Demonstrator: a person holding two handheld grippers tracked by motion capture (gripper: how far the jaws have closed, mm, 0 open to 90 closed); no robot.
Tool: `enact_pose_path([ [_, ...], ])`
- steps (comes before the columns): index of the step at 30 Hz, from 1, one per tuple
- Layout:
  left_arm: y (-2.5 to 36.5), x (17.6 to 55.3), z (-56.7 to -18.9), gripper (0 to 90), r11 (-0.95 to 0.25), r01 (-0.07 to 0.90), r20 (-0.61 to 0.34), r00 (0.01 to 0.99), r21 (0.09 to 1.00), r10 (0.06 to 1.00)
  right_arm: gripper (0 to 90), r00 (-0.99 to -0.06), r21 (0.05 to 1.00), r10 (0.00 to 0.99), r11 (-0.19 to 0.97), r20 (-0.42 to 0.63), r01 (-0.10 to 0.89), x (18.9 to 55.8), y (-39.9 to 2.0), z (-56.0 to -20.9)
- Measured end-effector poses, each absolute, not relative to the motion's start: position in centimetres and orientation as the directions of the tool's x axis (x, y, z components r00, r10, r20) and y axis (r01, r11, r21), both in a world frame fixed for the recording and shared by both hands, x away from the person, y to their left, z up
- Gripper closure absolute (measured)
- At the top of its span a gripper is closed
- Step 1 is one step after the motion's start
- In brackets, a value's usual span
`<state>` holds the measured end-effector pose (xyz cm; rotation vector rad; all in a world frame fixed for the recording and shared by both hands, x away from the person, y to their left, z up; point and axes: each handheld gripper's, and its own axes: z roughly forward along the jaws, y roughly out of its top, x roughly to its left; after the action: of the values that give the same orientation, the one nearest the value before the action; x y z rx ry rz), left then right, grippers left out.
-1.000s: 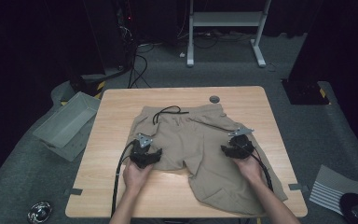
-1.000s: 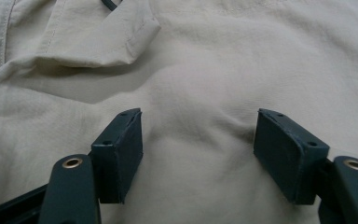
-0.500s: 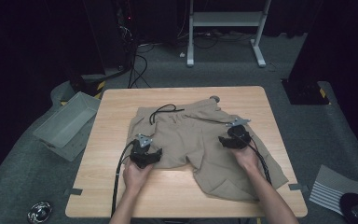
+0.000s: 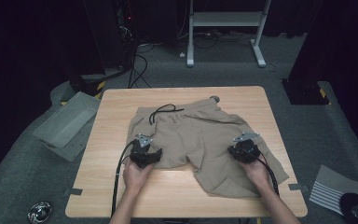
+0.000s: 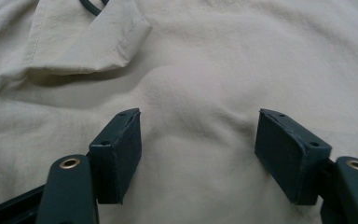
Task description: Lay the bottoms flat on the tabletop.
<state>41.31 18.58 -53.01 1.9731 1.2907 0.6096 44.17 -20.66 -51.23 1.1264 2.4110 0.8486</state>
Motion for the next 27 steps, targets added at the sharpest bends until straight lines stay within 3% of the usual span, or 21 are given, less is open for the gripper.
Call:
enact_pose_path([
  [4,18.6,41.4,-53.0,31.5,-0.266,0.596,0.014,0.393,0.758,0.920,77.3,-0.597,0.645,0.801,0.474,-0.034,0.599,46.5,-20.5,-51.2],
  [10,18.7,41.4,-53.0,31.5,-0.265,0.596,0.014,0.391,0.758,0.920,62.9,-0.572,0.598,0.820,0.468,-0.020,0.650,47.7,-20.4,-50.6],
  [15,18.7,41.4,-53.0,31.5,-0.265,0.596,0.014,0.392,0.758,0.920,59.8,-0.650,0.675,0.756,0.441,0.076,0.592,43.1,-21.7,-48.9],
  [23,18.7,41.4,-53.0,31.5,-0.264,0.596,0.013,0.392,0.759,0.920,58.3,-0.696,0.677,0.708,0.456,0.118,0.578,37.1,-22.6,-49.9],
  [25,18.7,41.4,-53.0,31.5,-0.264,0.596,0.013,0.392,0.758,0.920,59.3,-0.701,0.669,0.704,0.468,0.112,0.577,36.5,-22.3,-50.8],
  [27,18.7,41.4,-53.0,31.5,-0.264,0.596,0.012,0.391,0.759,0.920,65.9,-0.711,0.667,0.696,0.482,0.102,0.568,36.1,-22.0,-51.5],
])
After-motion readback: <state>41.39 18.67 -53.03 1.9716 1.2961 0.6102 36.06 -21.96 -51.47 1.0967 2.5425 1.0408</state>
